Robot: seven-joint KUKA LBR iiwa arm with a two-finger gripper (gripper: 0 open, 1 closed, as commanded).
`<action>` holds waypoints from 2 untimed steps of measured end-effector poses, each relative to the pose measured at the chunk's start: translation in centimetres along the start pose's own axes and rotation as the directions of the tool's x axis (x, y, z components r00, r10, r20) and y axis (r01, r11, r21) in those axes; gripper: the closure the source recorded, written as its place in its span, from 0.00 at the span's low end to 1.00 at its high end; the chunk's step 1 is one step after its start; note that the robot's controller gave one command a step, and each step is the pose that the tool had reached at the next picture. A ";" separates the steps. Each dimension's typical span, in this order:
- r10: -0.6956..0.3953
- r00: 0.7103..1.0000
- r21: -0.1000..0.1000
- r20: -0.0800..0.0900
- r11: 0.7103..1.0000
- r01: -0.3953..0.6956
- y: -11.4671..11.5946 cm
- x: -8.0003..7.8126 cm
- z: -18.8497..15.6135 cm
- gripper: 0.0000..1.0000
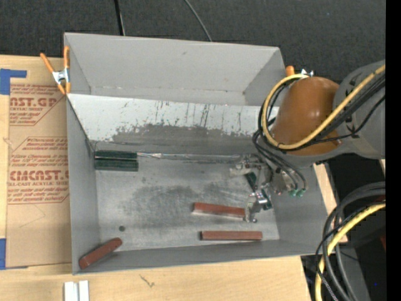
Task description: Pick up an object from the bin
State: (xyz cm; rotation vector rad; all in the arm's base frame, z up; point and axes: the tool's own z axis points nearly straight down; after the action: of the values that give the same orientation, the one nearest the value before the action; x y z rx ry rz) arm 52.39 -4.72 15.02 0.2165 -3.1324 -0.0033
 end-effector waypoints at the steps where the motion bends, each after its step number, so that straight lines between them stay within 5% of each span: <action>1: 0.009 1.000 0.001 0.001 1.000 -0.009 0.1 0.3 0.9 0.00; 2: 0.058 0.998 0.002 0.008 0.998 -0.058 -0.1 0.8 6.7 0.00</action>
Offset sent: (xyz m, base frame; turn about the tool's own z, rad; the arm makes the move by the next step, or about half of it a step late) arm -0.0107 -0.0026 -0.0802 0.0672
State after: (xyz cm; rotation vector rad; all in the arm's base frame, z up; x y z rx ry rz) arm 51.61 -4.88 8.29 0.1252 -3.1452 -0.0008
